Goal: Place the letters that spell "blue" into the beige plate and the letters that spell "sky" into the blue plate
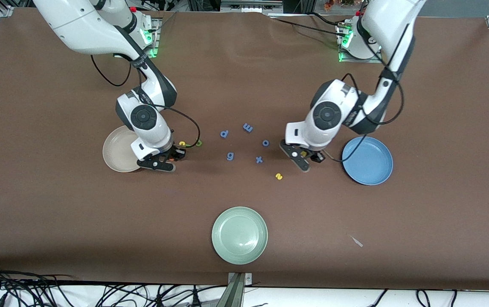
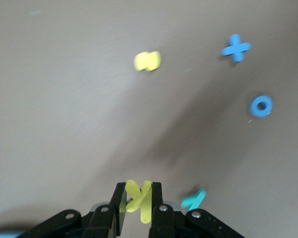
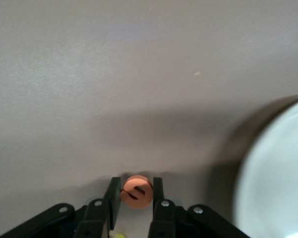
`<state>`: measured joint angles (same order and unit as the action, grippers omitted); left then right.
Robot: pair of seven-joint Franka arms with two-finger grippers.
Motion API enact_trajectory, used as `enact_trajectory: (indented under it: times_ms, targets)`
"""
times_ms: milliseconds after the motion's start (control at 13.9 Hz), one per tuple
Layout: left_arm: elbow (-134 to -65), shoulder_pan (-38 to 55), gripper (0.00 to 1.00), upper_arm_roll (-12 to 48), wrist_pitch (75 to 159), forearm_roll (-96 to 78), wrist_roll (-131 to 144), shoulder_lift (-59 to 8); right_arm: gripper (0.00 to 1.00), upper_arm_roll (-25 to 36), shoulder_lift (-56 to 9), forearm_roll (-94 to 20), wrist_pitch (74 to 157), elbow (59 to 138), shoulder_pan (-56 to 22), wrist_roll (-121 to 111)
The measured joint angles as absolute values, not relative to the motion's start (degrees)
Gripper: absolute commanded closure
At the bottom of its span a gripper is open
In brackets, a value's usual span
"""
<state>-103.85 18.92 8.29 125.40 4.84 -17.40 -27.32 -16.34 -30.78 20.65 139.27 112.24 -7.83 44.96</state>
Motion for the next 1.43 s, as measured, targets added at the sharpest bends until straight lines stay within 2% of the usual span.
enact_trajectory:
  times_ms: [143, 215, 430, 574, 717, 861, 932, 1004, 1076, 1291, 1435]
  targets:
    - [-103.8, 15.0, 1.00, 8.2, 121.4, 4.9, -20.0, -25.4, 0.85, -16.3, -26.7, 20.5, 133.3, 111.9, -6.2, 39.4]
    - [-103.8, 12.6, 1.00, 8.1, 120.6, 4.9, -22.4, -24.9, 0.79, -16.2, -24.7, 20.4, 130.8, 112.0, -5.2, 36.2]
    - [-104.2, 4.6, 1.00, 7.9, 119.9, 4.9, -31.1, -24.7, 0.57, -14.7, -20.9, 20.3, 127.3, 113.9, -3.8, 29.0]
    - [-105.5, 1.0, 1.00, 7.9, 119.8, 4.9, -34.2, -24.8, 0.35, -12.8, -20.4, 20.3, 127.9, 116.1, -3.7, 25.9]
    - [-107.0, -0.3, 0.97, 7.9, 120.5, 7.0, -34.8, -25.5, 0.28, -12.3, -20.5, 20.3, 129.6, 118.1, -3.6, 25.3]
    - [-108.1, -0.6, 0.92, 7.9, 123.7, 9.8, -34.6, -27.4, 0.28, -12.4, -20.4, 20.1, 130.2, 119.0, -3.7, 26.3]
    - [-108.3, -0.8, 0.74, 7.9, 125.6, 10.3, -34.6, -28.7, 0.27, -12.7, -20.4, 20.0, 130.3, 119.0, -3.7, 28.3]
    - [-108.3, -1.0, 0.31, 7.9, 127.5, 10.5, -34.6, -30.0, 0.26, -13.6, -20.5, 20.0, 130.3, 119.0, -3.7, 31.4]
    - [-108.3, -1.1, 0.00, 7.9, 128.7, 10.5, -34.6, -31.1, 0.25, -15.2, -20.7, 19.9, 130.4, 119.0, -3.7, 35.6]
    - [-107.5, -1.1, 0.00, 8.3, 128.9, 10.5, -35.0, -31.1, 0.26, -21.4, -23.4, 19.9, 132.0, 118.2, -4.1, 50.8]
    - [-106.4, -1.0, 0.00, 9.9, 124.8, 10.5, -34.3, -28.3, 0.26, -23.7, -26.0, 19.9, 133.9, 116.8, -4.7, 57.4]
